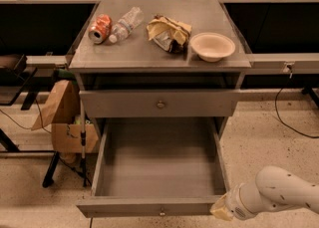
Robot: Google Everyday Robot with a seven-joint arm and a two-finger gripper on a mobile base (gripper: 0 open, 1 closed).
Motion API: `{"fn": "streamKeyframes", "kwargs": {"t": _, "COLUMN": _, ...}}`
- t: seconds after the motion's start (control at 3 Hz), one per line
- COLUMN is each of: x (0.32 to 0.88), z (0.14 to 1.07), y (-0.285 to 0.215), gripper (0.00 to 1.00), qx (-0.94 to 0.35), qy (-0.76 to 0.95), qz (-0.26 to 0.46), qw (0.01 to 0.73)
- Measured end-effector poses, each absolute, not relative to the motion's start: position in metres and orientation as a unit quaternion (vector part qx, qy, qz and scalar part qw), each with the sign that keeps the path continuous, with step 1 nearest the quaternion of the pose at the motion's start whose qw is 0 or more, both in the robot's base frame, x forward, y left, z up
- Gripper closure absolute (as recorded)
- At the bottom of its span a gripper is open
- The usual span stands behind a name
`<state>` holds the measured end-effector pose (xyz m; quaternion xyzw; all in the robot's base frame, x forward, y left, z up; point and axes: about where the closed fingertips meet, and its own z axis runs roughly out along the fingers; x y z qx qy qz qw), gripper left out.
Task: Close middle drawer
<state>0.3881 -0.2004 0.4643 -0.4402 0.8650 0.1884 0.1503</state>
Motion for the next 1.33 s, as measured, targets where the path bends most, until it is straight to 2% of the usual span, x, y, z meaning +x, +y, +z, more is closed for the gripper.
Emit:
{"fn": "streamKeyframes", "kwargs": {"t": 0.67, "x": 0.396, "z": 0.418, "y": -0.208, "gripper": 1.0, "qx": -0.409, "qy": 0.885, "qz": 0.185, "qw": 0.121}}
{"fn": "streamKeyframes", "kwargs": {"t": 1.33, "x": 0.4, "z": 0.417, "y": -0.211, "gripper": 1.0, "qx": -0.388, "qy": 0.894, "qz": 0.183, "qw": 0.128}}
